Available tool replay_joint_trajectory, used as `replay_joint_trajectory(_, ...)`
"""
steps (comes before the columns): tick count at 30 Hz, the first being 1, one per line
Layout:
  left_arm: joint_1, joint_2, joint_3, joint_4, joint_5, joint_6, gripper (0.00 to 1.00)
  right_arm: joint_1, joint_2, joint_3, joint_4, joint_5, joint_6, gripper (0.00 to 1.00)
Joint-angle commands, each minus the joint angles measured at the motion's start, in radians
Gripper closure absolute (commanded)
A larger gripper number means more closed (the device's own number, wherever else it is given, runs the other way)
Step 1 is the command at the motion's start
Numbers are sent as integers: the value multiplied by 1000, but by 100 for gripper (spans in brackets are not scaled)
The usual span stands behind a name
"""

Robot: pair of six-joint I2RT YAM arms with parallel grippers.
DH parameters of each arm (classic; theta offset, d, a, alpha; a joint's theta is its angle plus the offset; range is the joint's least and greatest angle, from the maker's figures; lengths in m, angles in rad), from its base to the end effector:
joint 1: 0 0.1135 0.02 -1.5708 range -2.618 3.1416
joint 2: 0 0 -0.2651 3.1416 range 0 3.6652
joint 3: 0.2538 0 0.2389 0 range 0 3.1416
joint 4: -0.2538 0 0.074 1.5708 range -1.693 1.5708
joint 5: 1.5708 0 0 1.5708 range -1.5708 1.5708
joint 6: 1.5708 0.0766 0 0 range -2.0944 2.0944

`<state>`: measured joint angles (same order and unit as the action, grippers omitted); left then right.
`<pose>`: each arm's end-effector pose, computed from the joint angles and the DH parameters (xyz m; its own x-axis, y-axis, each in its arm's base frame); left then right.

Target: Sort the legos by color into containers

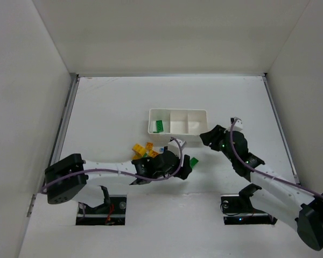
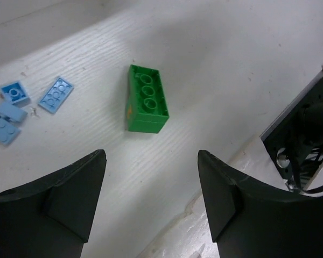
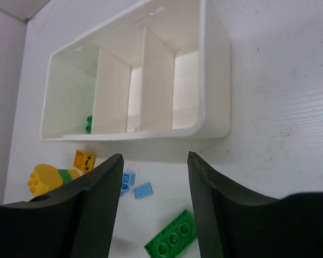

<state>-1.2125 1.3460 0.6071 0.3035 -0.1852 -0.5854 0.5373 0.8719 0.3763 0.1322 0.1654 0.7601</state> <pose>0.1211 -0.2831 0.1976 -0.5995 0.0524 -0.7986 0.6367 0.6358 -0.4362 0.1965 0.1024 0.2061 -0.4781 0.5063 -0.7178 -0.0597 0.7966 0.6016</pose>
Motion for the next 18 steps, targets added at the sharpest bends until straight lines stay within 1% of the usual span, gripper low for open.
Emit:
replay_joint_trajectory(1, -31, 28, 54, 23, -68, 76, 33, -13, -2, 1, 4, -13, 4, 40)
replay_joint_trajectory(6, -49, 125, 95, 32, -95, 130, 33, -21, 3, 9, 33, -56, 4, 34)
replay_joint_trajectory(10, -61, 203, 120, 80, -123, 173, 34, -40, -1, 12, 50, -99, 7, 34)
replay_joint_trajectory(14, -61, 257, 122, 141, -138, 185, 36, -58, 3, 6, 75, -142, 7, 34)
replay_joint_trajectory(18, -58, 285, 123, 184, -140, 187, 41, -64, 9, -5, 95, -156, 8, 34)
